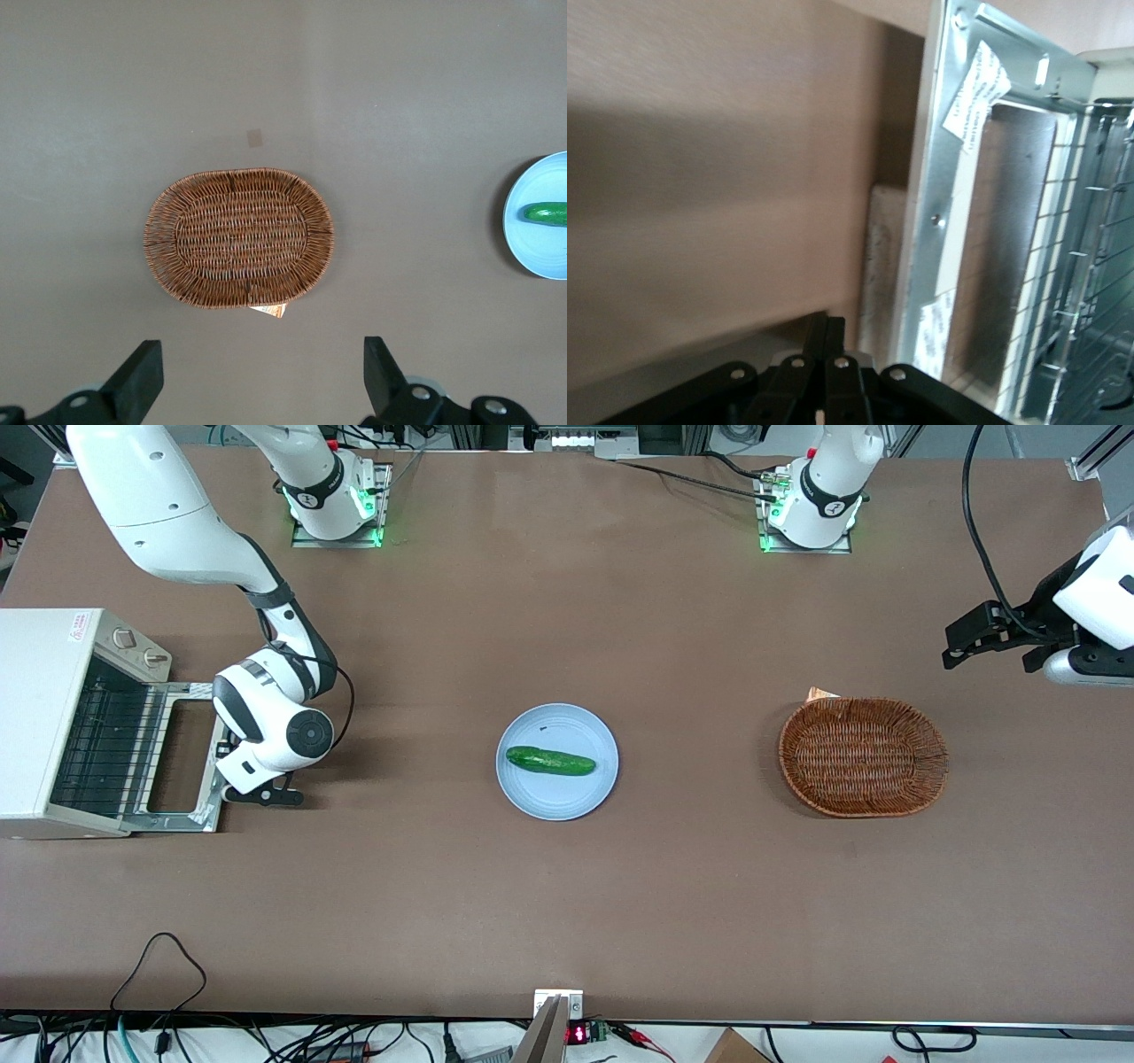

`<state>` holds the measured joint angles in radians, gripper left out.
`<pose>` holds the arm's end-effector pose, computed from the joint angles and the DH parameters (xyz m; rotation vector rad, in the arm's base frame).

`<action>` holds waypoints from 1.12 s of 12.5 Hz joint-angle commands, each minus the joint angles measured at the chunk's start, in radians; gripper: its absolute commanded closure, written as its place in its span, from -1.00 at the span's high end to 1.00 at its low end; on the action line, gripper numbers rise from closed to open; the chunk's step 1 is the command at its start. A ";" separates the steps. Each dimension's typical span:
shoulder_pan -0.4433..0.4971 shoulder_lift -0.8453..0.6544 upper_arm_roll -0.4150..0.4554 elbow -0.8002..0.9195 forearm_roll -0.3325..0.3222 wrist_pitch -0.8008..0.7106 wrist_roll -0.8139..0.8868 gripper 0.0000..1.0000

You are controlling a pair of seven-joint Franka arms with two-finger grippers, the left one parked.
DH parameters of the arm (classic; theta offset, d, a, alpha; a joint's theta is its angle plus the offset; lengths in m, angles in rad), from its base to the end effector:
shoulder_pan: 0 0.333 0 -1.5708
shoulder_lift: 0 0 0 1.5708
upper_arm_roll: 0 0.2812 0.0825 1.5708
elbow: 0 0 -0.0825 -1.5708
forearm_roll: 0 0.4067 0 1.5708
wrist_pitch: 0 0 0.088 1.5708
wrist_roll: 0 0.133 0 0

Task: Open oven door with right arm only
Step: 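Lift the right gripper away from the lowered oven door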

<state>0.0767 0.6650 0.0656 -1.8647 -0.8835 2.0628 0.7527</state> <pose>0.5826 0.0268 0.0738 2.4013 0.0043 -0.1410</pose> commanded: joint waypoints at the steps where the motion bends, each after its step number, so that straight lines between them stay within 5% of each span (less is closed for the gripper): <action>1: 0.009 -0.008 0.023 0.050 0.105 -0.019 -0.030 -1.00; 4: 0.009 -0.074 0.034 0.061 0.228 -0.055 -0.116 -0.94; 5: 0.009 -0.103 0.034 0.062 0.276 -0.085 -0.163 -0.46; 6: 0.006 -0.135 0.034 0.065 0.311 -0.098 -0.208 0.59; 7: 0.008 -0.166 0.034 0.067 0.342 -0.111 -0.254 0.99; 14: -0.081 -0.313 0.026 0.304 0.825 -0.472 -0.521 0.99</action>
<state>0.0415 0.3783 0.0863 -1.6178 -0.1642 1.6632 0.2843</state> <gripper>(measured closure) 0.048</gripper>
